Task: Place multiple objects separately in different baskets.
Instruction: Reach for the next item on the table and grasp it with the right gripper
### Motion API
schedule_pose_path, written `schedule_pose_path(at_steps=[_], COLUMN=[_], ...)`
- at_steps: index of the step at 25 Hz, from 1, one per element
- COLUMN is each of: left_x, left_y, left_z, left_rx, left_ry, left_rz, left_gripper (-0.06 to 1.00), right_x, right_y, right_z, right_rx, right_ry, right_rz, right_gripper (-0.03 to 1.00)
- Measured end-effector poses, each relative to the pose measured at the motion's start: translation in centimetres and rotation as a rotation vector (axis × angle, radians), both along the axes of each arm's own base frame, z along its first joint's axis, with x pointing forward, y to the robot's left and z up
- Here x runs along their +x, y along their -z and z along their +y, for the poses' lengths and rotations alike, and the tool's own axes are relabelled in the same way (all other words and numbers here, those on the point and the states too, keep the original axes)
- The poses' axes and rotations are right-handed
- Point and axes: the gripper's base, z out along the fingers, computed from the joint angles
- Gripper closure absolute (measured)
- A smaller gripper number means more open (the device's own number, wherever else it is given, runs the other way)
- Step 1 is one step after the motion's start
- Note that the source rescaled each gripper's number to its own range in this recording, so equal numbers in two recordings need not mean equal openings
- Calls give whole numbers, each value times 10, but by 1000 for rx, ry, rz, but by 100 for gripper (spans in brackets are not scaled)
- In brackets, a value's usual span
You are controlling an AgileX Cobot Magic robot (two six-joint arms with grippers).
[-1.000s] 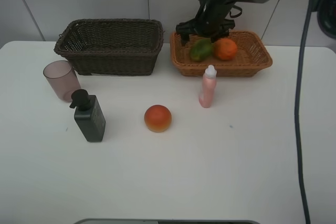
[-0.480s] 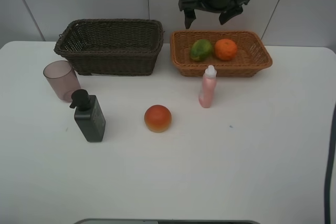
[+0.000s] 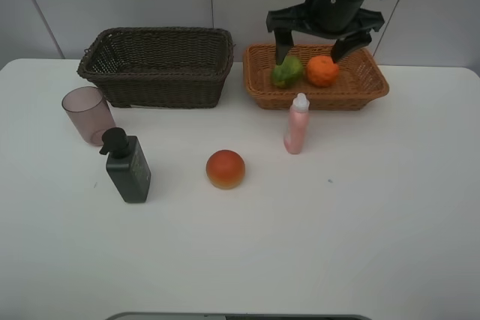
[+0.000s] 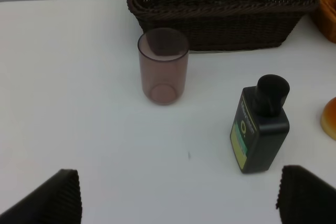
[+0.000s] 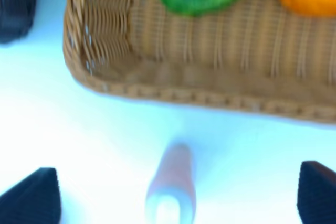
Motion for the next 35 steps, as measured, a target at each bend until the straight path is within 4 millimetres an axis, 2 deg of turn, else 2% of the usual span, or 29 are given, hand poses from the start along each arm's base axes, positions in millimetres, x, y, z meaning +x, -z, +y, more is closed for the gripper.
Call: schedule_pose_path(at_steps=[6,16,21,28,35], left_x=[0,0,0,0,0], left_y=[0,0,0,0,0], left_z=[0,0,0,0,0], left_rx=[0,0,0,0,0], left_ry=[0,0,0,0,0], left_rz=[0,0,0,0,0], left_gripper=[-2,-2,-2,-2,-2], right_x=[-19,-28,-25,-20,-16], right_y=[17,49,57,85,101], right_z=[3,6,8,9,10], right_rx=[-30,8,22,-29,-52], right_ry=[6,15,8,-3,-17], right_rz=[80,62,42,91,99], right_gripper=[6,6,6,6,6])
